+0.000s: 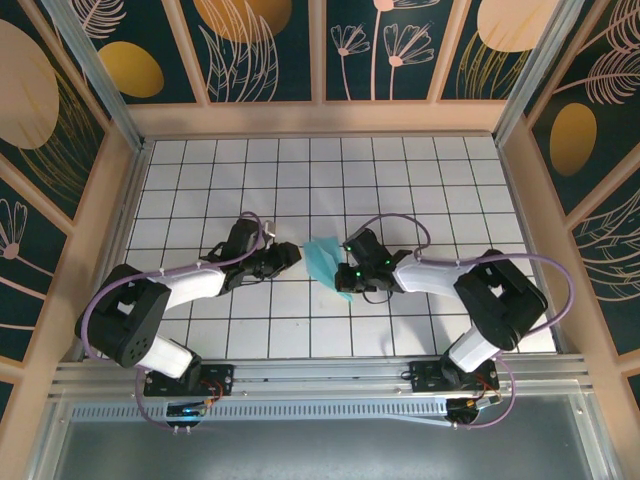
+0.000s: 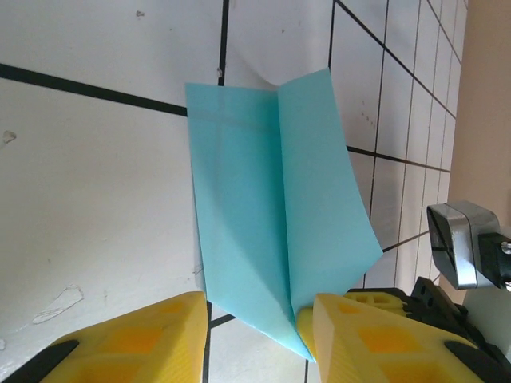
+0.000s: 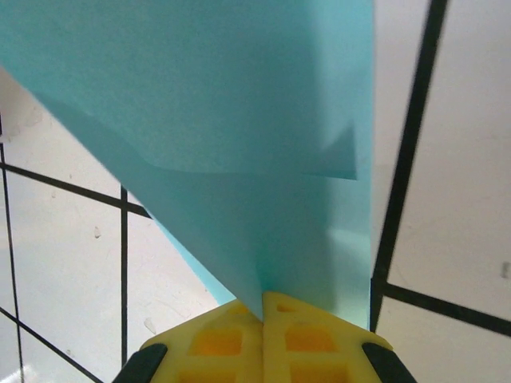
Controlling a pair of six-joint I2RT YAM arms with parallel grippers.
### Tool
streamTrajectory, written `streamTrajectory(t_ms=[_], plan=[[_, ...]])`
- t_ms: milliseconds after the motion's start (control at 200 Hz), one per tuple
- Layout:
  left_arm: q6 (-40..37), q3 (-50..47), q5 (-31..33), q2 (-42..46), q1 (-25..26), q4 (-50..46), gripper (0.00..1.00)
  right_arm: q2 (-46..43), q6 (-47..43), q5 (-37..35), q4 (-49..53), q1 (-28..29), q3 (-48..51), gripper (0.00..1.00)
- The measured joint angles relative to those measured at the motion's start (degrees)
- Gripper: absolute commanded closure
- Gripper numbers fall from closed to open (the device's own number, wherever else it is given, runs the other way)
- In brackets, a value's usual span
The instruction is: Fold a paper plane with a square sheet of paper (fold left side to right side)
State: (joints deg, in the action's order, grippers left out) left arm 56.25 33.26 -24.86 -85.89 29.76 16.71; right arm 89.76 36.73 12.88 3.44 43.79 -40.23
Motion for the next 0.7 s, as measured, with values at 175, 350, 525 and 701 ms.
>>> streamTrajectory(t_ms=[175, 350, 525, 701], plan=[[0.0, 1.2, -0.8, -0.5, 0.0, 0.1, 0.61, -1.0, 5.5, 0.5, -1.1, 0.0, 0.8, 1.0], [0.0, 2.4, -2.0, -2.8, 0.6, 0.6, 0.6, -0.4, 8.3, 3.5, -3.6, 0.0, 0.8, 1.0], [0.4, 3.0, -3.1, -4.9, 1.6, 1.3, 0.6, 0.9, 10.0, 6.1, -6.3, 0.0, 0.8, 1.0], [0.5, 4.1, -3.4, -6.4, 2.1, 1.6, 0.6, 1.5, 11.1, 9.3, -9.8, -0.4, 1.2, 1.0]])
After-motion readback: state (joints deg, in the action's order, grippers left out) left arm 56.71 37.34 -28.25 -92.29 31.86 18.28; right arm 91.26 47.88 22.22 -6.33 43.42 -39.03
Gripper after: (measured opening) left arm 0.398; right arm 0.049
